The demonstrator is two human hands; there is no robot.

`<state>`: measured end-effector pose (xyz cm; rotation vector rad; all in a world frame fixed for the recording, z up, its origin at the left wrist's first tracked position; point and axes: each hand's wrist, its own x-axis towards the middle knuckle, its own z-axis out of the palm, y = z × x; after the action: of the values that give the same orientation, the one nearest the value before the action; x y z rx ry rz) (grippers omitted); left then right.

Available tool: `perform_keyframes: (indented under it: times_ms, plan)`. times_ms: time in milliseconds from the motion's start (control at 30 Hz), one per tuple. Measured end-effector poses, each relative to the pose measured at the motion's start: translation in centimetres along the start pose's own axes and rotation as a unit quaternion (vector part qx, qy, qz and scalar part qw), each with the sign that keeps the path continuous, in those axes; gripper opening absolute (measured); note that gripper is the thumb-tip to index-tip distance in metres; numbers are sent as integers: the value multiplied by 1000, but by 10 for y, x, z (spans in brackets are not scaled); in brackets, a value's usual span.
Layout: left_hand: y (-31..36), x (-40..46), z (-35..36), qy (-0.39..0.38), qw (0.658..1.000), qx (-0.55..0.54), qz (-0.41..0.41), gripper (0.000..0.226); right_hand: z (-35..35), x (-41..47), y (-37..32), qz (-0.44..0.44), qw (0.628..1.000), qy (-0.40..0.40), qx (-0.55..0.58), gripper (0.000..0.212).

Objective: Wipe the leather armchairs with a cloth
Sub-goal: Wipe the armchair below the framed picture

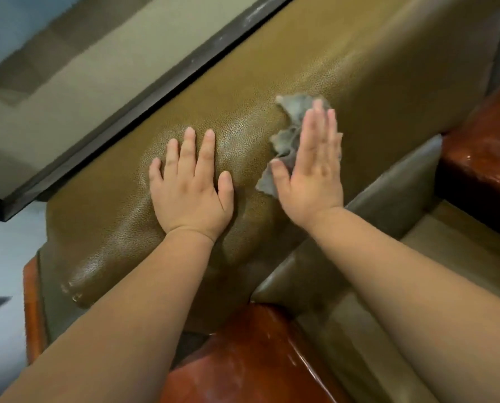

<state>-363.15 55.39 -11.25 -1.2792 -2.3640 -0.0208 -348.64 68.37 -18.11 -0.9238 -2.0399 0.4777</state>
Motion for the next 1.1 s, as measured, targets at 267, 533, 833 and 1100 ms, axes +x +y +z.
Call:
perform_keyframes:
  times_ms: [267,533,833,1100]
  plan:
    - [1,0,-3,5,1000,-11,14,68,44,-119,-93,117,986,-79,91,86]
    - [-1,-4,11,61,994,27,85,81,26,-22,2,227,969,48,87,85]
    - [13,21,-24,-72,944,107,304,93,60,-134,-72,181,974,-118,61,93]
    - [17,43,-3,-14,910,87,404,86,70,-56,51,344,931,93,80,84]
